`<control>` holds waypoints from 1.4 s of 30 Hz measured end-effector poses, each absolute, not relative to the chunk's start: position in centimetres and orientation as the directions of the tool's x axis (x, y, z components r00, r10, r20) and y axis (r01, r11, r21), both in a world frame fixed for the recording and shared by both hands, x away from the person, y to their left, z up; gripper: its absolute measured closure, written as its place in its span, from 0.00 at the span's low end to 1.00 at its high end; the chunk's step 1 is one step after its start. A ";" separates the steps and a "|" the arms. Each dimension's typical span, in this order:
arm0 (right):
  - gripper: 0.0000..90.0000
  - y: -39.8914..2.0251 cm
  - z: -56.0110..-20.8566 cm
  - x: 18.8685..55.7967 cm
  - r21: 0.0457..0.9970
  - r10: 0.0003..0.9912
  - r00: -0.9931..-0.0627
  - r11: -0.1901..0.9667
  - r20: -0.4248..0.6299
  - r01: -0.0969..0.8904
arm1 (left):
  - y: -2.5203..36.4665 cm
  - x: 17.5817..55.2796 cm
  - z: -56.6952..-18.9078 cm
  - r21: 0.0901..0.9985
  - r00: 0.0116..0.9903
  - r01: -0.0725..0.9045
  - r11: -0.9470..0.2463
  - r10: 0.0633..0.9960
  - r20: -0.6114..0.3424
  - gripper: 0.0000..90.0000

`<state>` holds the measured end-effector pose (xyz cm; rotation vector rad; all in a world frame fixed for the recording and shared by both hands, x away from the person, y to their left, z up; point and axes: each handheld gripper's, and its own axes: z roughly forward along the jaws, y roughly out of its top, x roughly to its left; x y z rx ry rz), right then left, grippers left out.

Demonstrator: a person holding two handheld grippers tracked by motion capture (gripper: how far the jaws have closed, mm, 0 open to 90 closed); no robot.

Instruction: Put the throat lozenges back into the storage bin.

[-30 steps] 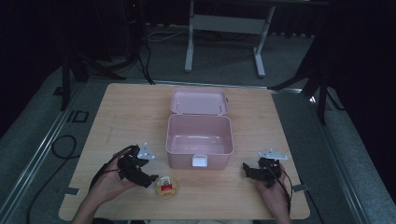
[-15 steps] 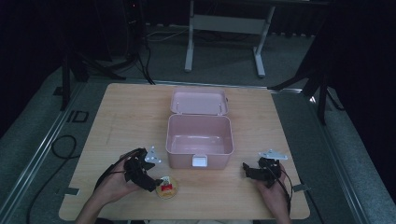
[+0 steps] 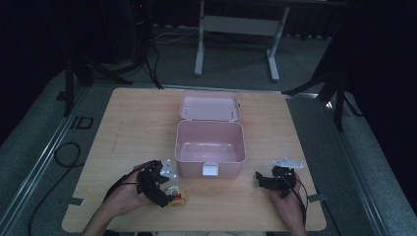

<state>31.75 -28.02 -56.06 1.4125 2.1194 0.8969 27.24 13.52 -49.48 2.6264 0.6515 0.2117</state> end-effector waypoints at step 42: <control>0.14 -28.0 -56.1 31.7 0.720 0.924 -0.383 0.268 -0.004 0.640 | 10.5 26.8 -51.5 0.333 0.935 0.325 -0.885 0.354 0.029 0.19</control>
